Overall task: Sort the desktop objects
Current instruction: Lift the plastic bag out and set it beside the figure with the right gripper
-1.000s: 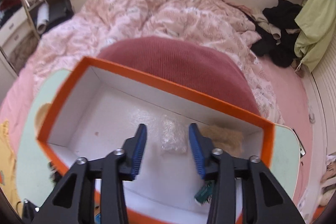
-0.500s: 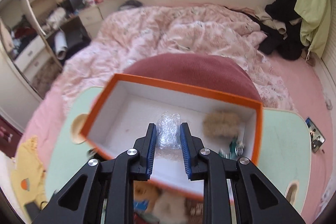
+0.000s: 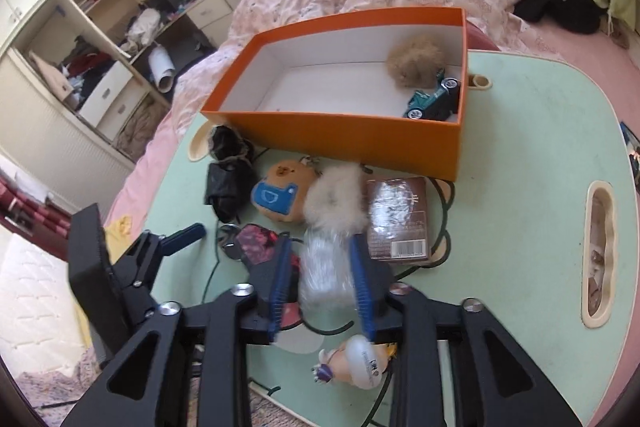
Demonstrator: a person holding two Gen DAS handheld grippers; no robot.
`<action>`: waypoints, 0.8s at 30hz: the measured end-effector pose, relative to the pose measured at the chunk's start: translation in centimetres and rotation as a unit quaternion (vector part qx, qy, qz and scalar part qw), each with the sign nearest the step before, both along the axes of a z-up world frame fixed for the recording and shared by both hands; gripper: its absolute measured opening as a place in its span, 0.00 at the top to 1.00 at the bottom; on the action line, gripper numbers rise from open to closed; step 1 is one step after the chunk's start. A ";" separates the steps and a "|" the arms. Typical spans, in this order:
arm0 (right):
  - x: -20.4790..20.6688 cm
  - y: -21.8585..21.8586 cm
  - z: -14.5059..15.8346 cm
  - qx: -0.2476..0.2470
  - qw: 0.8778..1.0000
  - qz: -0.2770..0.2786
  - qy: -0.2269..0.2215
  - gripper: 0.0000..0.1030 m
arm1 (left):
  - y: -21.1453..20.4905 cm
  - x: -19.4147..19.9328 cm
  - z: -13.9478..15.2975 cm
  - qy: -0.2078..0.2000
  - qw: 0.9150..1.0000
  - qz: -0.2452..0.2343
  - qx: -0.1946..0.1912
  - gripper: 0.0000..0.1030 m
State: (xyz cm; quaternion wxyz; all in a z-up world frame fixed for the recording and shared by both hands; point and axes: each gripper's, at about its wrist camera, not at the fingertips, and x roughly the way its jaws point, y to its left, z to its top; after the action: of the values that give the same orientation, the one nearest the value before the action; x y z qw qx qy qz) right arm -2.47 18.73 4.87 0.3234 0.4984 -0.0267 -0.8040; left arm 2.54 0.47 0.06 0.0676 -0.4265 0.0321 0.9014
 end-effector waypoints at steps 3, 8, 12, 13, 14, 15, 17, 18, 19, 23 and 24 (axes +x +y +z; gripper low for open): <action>0.7 1.6 0.5 -0.016 0.999 -0.020 0.028 0.45 | 0.0 0.0 0.0 0.000 1.000 0.000 0.000 0.00; 3.6 4.8 0.9 0.004 0.994 -0.055 0.093 0.44 | 0.0 0.0 0.0 0.000 1.000 0.000 0.000 0.00; 7.1 5.6 -0.1 0.059 0.986 -0.031 0.156 0.44 | -0.1 0.0 0.0 0.000 1.000 0.001 0.000 0.00; 7.8 5.5 -0.7 0.079 0.983 -0.023 0.165 0.44 | -0.1 0.0 0.0 0.000 1.000 0.001 0.000 0.00; 8.3 5.4 -1.4 0.097 0.981 -0.015 0.167 0.45 | -0.1 0.0 0.0 0.000 1.000 0.001 0.000 0.00; 8.6 5.2 -2.1 0.110 0.980 -0.008 0.164 0.49 | -0.1 0.0 0.0 0.000 1.000 0.001 0.000 0.00; 8.7 4.9 -3.4 0.119 0.982 0.004 0.149 0.63 | -0.2 0.1 0.0 0.000 1.000 0.000 0.000 0.00; 8.7 4.7 -4.0 0.120 0.983 0.006 0.142 0.72 | -0.2 0.1 0.0 0.000 1.000 0.000 0.000 0.00; 8.6 4.6 -4.4 0.120 0.983 0.005 0.141 0.76 | -0.2 0.1 0.0 0.000 1.000 0.000 0.000 0.00; 7.0 3.7 -4.6 0.106 0.984 -0.006 0.142 0.88 | -0.1 0.1 -0.1 0.000 1.000 0.000 0.000 0.00; 6.3 3.5 -4.6 0.098 0.986 -0.009 0.138 0.89 | -0.1 0.2 -0.1 0.000 1.000 0.000 0.000 0.00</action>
State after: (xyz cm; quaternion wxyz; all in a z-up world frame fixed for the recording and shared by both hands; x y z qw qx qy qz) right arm 3.88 22.27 0.26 0.2663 0.4112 0.0924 -0.8668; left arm 2.70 0.33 -0.05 0.0674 -0.4264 0.0320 0.9015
